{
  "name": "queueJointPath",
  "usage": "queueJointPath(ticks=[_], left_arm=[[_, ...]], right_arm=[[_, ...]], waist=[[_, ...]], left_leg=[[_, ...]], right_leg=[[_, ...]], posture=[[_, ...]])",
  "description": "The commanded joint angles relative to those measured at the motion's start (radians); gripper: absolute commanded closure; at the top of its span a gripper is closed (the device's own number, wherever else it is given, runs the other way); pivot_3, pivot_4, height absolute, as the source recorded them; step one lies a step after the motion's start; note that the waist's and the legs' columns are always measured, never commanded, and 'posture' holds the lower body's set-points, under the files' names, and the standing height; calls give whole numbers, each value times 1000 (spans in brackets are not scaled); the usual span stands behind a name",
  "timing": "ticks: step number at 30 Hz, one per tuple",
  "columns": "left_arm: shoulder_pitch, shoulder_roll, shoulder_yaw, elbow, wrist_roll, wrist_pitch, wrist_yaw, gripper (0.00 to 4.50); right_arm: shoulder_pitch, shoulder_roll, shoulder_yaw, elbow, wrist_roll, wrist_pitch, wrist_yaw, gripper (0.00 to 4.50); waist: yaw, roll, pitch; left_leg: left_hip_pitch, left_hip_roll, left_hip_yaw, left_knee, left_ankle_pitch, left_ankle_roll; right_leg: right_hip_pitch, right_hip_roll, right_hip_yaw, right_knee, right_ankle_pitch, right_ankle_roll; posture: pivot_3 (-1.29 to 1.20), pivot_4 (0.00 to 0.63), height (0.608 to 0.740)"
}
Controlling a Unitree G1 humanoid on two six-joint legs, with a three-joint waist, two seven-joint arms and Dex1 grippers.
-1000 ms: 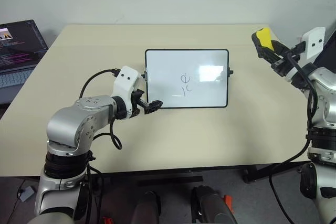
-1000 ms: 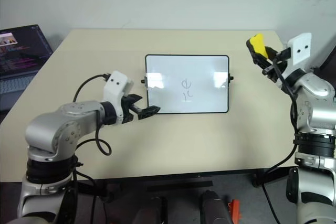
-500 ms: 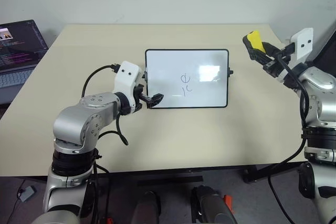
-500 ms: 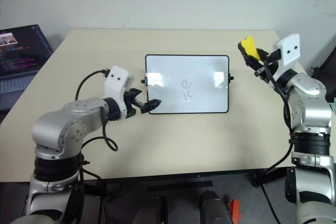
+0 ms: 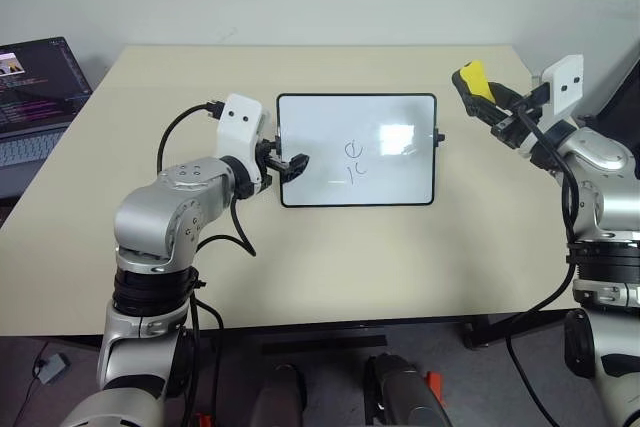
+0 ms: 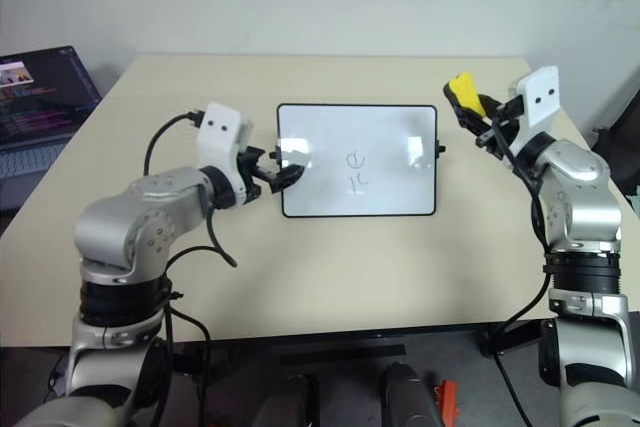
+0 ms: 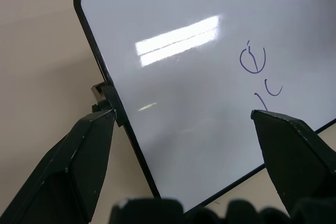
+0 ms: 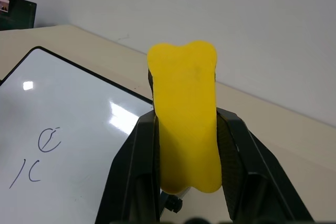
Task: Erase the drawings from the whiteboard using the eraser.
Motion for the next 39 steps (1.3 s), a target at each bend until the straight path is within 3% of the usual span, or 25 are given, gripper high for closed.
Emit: queueJointPath(ticks=[1,7,13,26,33,39], left_arm=[[-16,7,20,-23,1,-12,-6,0],[-18,19,12,-22,-5,-5,-22,0],[-23,33,-14,-17,-14,-13,-68,0],[-66,88,-99,80,8,-97,-201,0],[-90,33,-123,171,55,-152,-169,0],[-62,-9,-143,128,51,-113,-167,0]], right_arm=[[-31,-5,-7,-51,19,4,0,3408],[-66,18,78,-80,-27,8,0,3408],[-96,80,275,-42,-182,-65,-1,3408],[-173,156,364,60,-294,-184,8,3408],[-248,176,381,162,-382,-253,-46,3408],[-281,195,414,234,-438,-288,-45,3408]], waist=[[0,0,0],[-3,0,0],[-2,0,0],[2,0,0],[2,0,0],[2,0,0]], left_leg=[[0,0,0,0,0,0],[0,0,0,0,0,0],[0,0,0,0,0,0],[-1,0,-1,0,0,0],[-1,0,-1,0,0,0],[-1,0,-1,0,0,0]], right_leg=[[0,0,0,0,0,0],[0,0,0,1,0,0],[0,0,0,0,0,0],[-1,0,-1,0,0,0],[-1,0,-1,1,0,0],[-1,0,-1,1,1,1]], posture=[[0,150,740],[0,150,740],[0,150,740],[0,150,740],[0,150,740],[0,150,740]])
